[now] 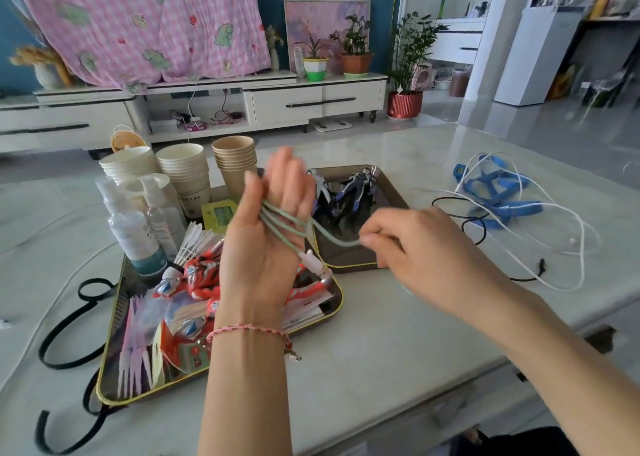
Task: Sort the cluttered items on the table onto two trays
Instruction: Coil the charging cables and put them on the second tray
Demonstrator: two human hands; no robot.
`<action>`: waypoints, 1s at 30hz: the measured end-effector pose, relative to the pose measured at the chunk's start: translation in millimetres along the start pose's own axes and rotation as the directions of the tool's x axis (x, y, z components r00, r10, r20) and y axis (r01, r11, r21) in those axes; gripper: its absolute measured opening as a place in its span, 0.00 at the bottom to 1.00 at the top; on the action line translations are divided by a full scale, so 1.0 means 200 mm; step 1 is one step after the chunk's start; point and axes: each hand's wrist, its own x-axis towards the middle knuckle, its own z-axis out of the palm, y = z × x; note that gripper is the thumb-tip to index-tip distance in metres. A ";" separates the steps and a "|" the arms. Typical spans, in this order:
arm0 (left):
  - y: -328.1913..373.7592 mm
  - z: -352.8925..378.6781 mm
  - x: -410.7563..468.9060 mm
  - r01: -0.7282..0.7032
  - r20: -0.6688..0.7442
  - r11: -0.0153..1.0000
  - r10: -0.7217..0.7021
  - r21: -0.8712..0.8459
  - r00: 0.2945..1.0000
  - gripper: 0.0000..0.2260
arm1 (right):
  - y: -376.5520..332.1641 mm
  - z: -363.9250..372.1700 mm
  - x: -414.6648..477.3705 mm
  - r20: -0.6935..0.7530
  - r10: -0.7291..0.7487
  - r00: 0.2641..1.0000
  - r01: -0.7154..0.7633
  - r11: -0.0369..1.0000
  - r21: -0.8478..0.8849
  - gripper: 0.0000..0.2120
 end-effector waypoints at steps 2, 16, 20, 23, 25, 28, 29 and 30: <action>-0.04 0.01 0.01 0.049 -0.003 0.975 -0.049 0.217 0.999 0.17 | -0.04 -0.04 -0.02 0.078 -0.041 0.996 0.048 0.994 -0.098 0.07; -0.16 0.08 -0.03 0.301 -0.122 0.658 -0.305 0.690 0.945 0.16 | 0.06 -0.11 -0.02 0.046 -0.054 0.997 0.040 0.963 0.267 0.03; -0.15 0.07 -0.03 0.315 -0.138 0.644 -0.311 0.697 0.940 0.16 | 0.13 -0.16 0.01 0.148 0.037 0.988 -0.104 0.873 0.476 0.07; -0.13 0.07 -0.01 0.314 -0.173 0.733 -0.265 0.603 0.949 0.17 | 0.17 -0.18 0.01 0.217 0.089 0.972 -0.186 0.856 0.482 0.03; -0.10 0.07 -0.02 0.339 -0.169 0.762 -0.296 0.552 0.940 0.18 | 0.21 -0.18 0.01 0.223 0.144 0.964 -0.236 0.850 0.471 0.04; -0.06 0.08 -0.03 0.376 -0.085 0.794 -0.385 0.478 0.919 0.20 | 0.23 -0.14 0.03 0.005 0.132 0.991 -0.129 0.954 0.270 0.08; -0.05 0.08 -0.04 0.383 -0.055 0.797 -0.406 0.467 0.912 0.19 | 0.21 -0.13 0.03 -0.102 0.052 0.993 -0.037 0.989 0.141 0.10; -0.04 0.08 -0.04 0.387 -0.026 0.802 -0.423 0.456 0.906 0.19 | 0.20 -0.12 0.04 -0.170 -0.041 0.985 0.051 0.997 0.054 0.11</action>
